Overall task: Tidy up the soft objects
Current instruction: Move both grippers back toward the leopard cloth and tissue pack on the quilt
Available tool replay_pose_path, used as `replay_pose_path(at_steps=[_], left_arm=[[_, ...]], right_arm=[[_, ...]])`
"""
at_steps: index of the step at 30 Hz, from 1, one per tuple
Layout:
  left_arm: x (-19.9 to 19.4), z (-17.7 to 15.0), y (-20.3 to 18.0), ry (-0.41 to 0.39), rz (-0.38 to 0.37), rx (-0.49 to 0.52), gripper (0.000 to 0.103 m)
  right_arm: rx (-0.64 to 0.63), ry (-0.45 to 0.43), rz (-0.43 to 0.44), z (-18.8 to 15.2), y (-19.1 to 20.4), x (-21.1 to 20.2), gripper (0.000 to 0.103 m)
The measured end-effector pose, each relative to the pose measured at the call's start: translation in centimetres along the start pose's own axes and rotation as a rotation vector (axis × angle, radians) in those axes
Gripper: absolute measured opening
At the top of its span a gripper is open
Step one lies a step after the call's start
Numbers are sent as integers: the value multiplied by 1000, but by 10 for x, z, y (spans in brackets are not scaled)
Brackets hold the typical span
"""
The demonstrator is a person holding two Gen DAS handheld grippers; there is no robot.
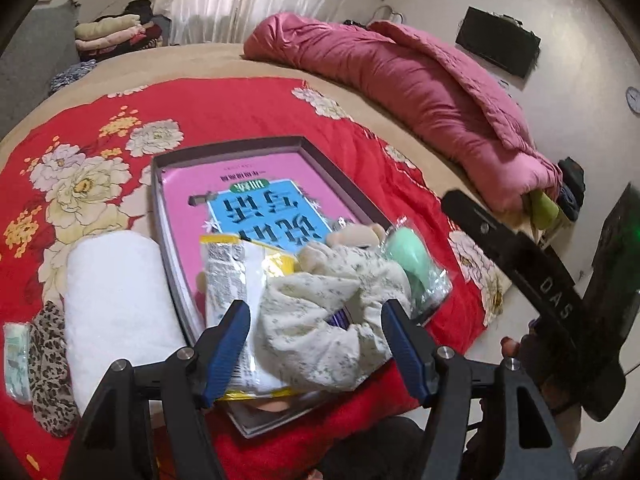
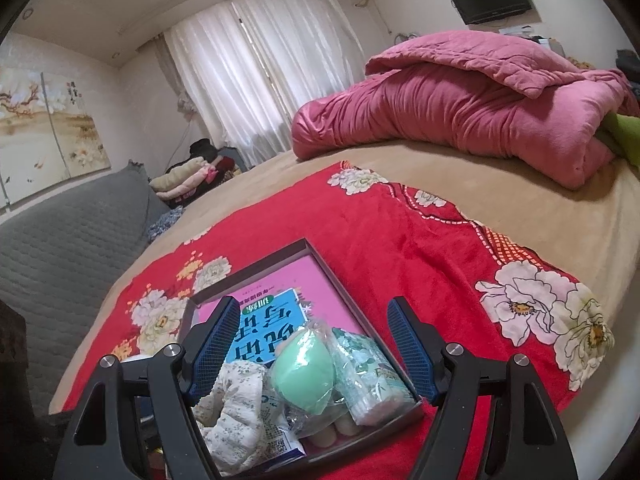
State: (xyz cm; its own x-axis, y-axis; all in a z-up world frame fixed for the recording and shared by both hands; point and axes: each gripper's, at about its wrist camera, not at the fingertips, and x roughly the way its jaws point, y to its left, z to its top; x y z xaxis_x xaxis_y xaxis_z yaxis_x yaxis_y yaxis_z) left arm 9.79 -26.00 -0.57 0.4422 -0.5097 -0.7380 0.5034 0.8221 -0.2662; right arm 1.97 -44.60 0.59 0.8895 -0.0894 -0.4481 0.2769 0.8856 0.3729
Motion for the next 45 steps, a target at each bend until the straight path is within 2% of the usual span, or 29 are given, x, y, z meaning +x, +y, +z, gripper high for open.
replay_pose_path(at_steps=[13, 30, 35, 45], left_arm=[[-34, 2, 2, -59, 21, 10, 67], [-86, -16, 55, -113, 59, -87, 68], [-107, -31, 86, -129, 92, -142, 67], [-130, -60, 203, -100, 219, -355, 68]], right_arm=[[-68, -25, 36, 9, 30, -17, 77], [-209, -11, 102, 2, 97, -33, 77], [-275, 15, 157, -6, 126, -36, 77], [-445, 144, 329, -44, 207, -39, 78]])
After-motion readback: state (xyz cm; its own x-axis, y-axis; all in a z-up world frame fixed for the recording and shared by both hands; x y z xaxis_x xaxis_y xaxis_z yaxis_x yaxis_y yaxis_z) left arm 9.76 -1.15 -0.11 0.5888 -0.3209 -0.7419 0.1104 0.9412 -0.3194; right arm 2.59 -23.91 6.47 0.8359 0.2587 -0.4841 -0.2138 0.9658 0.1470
